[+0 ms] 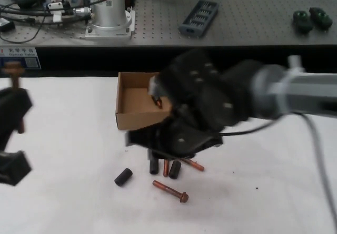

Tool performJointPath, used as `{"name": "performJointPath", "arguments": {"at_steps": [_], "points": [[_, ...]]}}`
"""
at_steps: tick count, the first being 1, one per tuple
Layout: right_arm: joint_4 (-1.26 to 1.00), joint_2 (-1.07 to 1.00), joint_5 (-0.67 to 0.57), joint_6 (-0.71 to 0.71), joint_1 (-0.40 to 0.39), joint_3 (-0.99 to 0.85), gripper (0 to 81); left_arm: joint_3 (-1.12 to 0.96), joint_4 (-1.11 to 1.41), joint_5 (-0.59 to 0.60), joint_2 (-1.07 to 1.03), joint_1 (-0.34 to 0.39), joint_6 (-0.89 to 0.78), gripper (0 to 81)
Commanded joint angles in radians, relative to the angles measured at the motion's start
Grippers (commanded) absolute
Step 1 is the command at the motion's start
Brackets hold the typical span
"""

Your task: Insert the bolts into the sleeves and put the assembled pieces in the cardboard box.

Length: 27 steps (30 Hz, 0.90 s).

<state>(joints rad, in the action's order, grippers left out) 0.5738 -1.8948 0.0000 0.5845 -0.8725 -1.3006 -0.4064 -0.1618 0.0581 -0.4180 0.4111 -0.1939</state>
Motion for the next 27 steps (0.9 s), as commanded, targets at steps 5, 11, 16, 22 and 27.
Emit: {"name": "performJointPath", "arguments": {"at_steps": [5,11,16,22,27], "points": [[0.186,-0.135,0.058,0.021,-0.003,-0.170,26.9,-0.003,-0.123,-0.058,0.068,-0.001,-0.052,0.6],[0.173,-0.177,0.081,0.030,-0.003,-0.184,26.9,-0.003,-0.135,-0.053,0.068,-0.001,-0.055,0.6],[0.133,-0.184,0.081,0.030,-0.001,-0.184,26.9,0.036,-0.074,0.124,0.068,-0.001,-0.062,0.6],[0.103,-0.184,0.081,0.030,0.016,-0.184,26.9,0.084,-0.051,0.241,0.068,-0.001,-0.054,0.6],[0.093,-0.184,0.081,0.030,0.023,-0.184,26.8,0.084,-0.038,0.235,0.068,-0.001,-0.054,0.6]]}}
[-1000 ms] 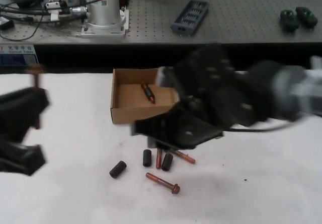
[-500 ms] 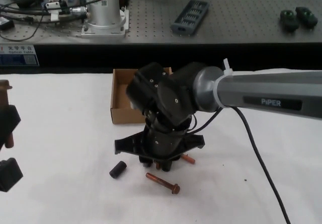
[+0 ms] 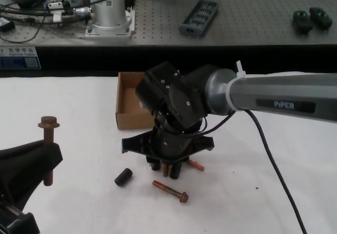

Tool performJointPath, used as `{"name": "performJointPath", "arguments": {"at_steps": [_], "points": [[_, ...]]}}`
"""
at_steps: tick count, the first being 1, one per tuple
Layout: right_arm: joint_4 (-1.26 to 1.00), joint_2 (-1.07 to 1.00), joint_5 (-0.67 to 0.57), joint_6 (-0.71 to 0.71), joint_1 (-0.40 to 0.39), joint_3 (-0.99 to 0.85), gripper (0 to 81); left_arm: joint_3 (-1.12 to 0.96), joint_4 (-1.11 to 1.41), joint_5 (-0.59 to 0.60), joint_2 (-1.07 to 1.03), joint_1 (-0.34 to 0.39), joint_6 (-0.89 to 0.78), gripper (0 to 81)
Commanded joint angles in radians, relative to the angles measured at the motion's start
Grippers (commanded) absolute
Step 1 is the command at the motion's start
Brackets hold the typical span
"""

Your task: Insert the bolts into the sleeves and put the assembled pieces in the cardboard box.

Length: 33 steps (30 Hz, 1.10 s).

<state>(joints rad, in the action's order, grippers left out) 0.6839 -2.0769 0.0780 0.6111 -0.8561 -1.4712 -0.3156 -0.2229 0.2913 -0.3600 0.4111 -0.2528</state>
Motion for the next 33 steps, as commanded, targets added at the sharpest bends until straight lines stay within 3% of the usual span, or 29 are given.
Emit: {"name": "performJointPath", "arguments": {"at_steps": [1,6,20,29,33], "points": [[-0.024,-0.001,0.003,0.003,0.007,-0.014,26.5,-0.007,0.023,0.000,0.010,-0.001,0.005,0.6],[-0.065,-0.001,-0.003,0.003,0.007,-0.014,21.2,-0.007,0.023,-0.016,0.010,-0.001,0.005,0.6],[-0.067,-0.047,-0.078,0.002,-0.008,-0.014,21.3,-0.009,0.023,-0.018,0.010,-0.001,0.005,0.6],[-0.056,-0.072,-0.065,0.002,-0.015,-0.014,20.9,-0.009,0.020,-0.018,0.010,-0.001,0.005,0.6],[-0.012,-0.070,-0.066,-0.028,-0.013,-0.014,10.1,-0.009,0.020,-0.018,0.010,-0.001,0.005,0.6]]}}
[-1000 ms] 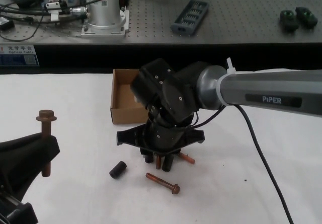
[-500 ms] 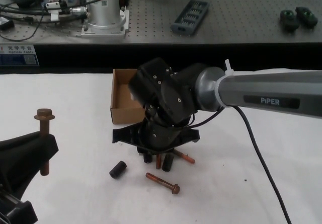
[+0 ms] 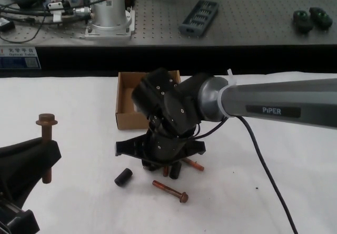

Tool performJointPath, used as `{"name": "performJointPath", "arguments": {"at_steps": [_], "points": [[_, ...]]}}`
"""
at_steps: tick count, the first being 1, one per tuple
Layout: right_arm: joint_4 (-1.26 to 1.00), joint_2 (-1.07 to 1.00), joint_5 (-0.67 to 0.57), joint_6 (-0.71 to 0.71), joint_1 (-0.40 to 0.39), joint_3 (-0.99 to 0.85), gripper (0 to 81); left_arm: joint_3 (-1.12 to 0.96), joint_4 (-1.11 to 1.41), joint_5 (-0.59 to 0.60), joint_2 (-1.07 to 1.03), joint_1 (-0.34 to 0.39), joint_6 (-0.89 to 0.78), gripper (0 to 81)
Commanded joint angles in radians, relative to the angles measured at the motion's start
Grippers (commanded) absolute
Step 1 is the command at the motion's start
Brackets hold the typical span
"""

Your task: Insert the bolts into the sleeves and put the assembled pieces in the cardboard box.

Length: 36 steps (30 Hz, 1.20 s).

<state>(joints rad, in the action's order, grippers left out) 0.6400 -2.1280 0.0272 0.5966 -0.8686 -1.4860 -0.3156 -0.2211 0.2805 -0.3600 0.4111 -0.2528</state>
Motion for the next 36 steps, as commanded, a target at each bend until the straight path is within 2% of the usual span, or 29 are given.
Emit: {"name": "performJointPath", "arguments": {"at_steps": [1,2,3,9,12,14,20,24,27,31,34,36], "points": [[0.047,-0.016,-0.018,-0.033,-0.001,0.001,5.2,-0.009,0.018,-0.007,0.010,-0.001,0.005,0.6],[0.063,-0.011,-0.027,-0.060,-0.001,0.001,0.4,-0.009,0.018,-0.007,0.010,-0.001,0.005,0.6],[0.080,-0.004,-0.027,-0.084,-0.001,0.001,4.2,-0.009,0.019,-0.016,0.010,-0.001,0.003,0.6],[0.080,0.125,0.024,-0.295,-0.004,0.057,3.6,-0.009,0.082,-0.101,0.002,-0.001,-0.010,0.6],[-0.072,0.258,0.023,-0.314,0.005,0.196,3.7,-0.009,0.214,-0.092,-0.049,-0.001,-0.066,0.6],[-0.201,0.353,-0.021,-0.314,0.019,0.314,3.7,-0.009,0.295,-0.079,-0.122,-0.001,-0.082,0.6],[-0.776,0.510,-0.335,-0.264,0.110,0.679,3.7,-0.009,0.592,0.057,-0.455,-0.001,-0.188,0.6],[-1.063,0.511,-0.555,-0.198,0.189,0.831,3.7,-0.011,0.978,0.118,-0.701,-0.001,-0.365,0.6],[-1.233,0.511,-0.716,-0.190,0.223,0.895,3.7,-0.030,1.125,0.184,-0.848,-0.001,-0.499,0.6],[-1.305,0.511,-0.957,-0.193,0.232,0.916,3.7,-0.074,1.185,0.281,-0.968,-0.001,-0.579,0.6],[-1.296,0.511,-1.031,-0.218,0.218,0.916,3.7,-0.100,1.187,0.302,-0.985,-0.001,-0.610,0.6],[-1.296,0.511,-1.032,-0.230,0.215,0.916,3.7,-0.112,1.186,0.334,-0.985,-0.004,-0.626,0.6]]}}
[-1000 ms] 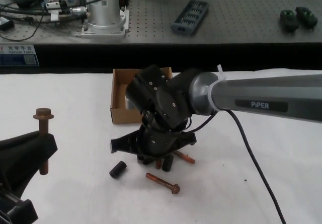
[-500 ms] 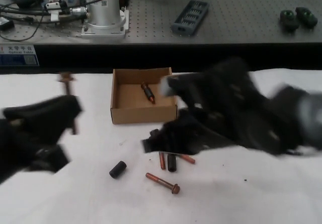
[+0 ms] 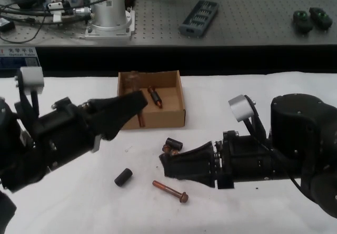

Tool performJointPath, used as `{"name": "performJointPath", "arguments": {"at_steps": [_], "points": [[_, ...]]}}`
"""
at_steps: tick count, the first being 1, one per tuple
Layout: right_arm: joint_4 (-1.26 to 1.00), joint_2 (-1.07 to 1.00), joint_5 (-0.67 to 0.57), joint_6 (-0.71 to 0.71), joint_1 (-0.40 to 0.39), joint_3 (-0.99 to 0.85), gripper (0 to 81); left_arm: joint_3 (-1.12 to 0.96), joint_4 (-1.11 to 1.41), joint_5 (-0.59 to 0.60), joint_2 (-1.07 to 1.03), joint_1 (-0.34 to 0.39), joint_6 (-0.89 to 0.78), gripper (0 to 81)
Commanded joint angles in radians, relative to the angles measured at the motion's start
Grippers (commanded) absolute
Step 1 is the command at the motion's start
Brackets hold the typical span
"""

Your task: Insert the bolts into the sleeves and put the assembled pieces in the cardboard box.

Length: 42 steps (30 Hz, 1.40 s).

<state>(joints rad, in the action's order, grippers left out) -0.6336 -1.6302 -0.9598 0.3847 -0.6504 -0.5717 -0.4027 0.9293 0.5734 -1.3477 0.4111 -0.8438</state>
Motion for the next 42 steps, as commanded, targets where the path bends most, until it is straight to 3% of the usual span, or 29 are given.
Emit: {"name": "performJointPath", "arguments": {"at_steps": [1,8,13,23,42], "points": [[-0.022,0.015,-0.045,-0.027,-0.003,0.002,3.7,-0.030,0.032,0.060,0.003,-0.004,-0.047,0.6],[-0.024,0.015,-0.068,-0.099,-0.003,0.005,3.7,-0.033,-0.094,0.076,0.003,-0.004,0.023,0.6],[-0.051,0.015,-0.059,-0.103,0.002,0.006,3.7,-0.033,-0.112,0.017,0.000,-0.004,0.057,0.6],[-0.208,0.015,-0.038,0.013,0.002,0.009,3.7,-0.025,-0.053,-0.099,0.000,-0.004,0.058,0.6],[-0.265,0.015,0.064,0.035,-0.004,0.009,3.9,-0.025,-0.029,-0.120,0.000,0.073,0.088,0.6]]}}
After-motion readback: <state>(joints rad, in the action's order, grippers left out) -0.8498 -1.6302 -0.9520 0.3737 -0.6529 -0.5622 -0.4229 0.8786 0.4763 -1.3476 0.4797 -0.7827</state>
